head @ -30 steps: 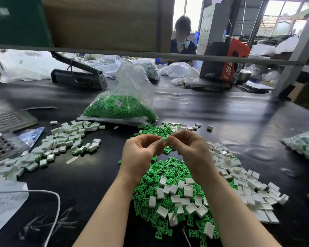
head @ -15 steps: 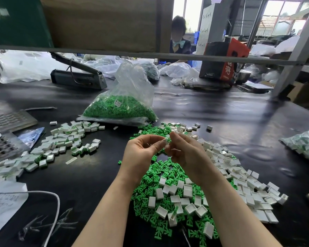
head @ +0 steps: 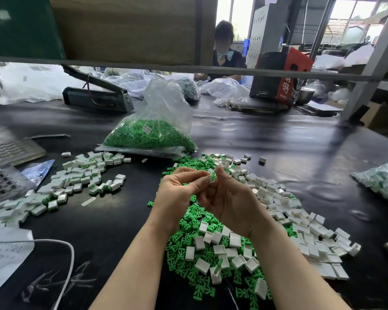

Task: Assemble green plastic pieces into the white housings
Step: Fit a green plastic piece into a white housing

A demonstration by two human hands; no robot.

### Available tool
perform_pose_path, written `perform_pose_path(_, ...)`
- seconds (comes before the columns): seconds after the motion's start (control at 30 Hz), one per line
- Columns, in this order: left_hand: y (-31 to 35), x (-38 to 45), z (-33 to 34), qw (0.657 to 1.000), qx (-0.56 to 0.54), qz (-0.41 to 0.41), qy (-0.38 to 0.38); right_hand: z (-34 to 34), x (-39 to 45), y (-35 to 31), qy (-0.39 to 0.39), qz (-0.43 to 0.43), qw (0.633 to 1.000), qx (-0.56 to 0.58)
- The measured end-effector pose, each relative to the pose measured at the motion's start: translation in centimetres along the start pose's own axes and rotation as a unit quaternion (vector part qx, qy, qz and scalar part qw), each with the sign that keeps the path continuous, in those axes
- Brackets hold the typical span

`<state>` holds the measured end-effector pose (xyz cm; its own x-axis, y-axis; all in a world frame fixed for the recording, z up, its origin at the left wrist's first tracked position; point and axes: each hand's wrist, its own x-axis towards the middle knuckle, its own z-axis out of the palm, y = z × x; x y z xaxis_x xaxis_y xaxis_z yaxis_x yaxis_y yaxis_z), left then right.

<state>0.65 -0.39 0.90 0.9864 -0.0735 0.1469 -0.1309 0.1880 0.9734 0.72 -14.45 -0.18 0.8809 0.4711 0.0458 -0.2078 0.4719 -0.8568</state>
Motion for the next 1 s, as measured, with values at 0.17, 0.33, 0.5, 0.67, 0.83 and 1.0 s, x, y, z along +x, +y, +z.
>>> perform_pose_path(0.17,0.09,-0.01,0.16,1.000,-0.020,0.010,0.000,0.31,0.20,0.25,0.008,-0.012,1.000,0.013)
perform_pose_path(0.33,0.17,0.01,0.08,1.000,-0.020,0.008,-0.005,0.39,0.03,0.17,0.010,-0.012,1.000,0.012)
perform_pose_path(0.5,0.21,0.03,-0.08,1.000,0.006,0.014,-0.005,0.39,-0.11,-0.12,0.022,-0.002,1.000,-0.014)
perform_pose_path(0.67,0.35,-0.05,-0.07,1.000,0.009,0.021,-0.008,0.48,-0.21,-0.16,0.026,-0.001,1.000,-0.017)
perform_pose_path(0.83,0.29,-0.02,-0.22,1.000,0.010,0.019,-0.002,0.64,-0.16,-0.05,0.003,0.003,1.000,0.011)
perform_pose_path(1.0,0.26,-0.01,-0.15,1.000,0.011,0.018,-0.002,0.63,0.10,0.15,0.011,-0.002,1.000,0.005)
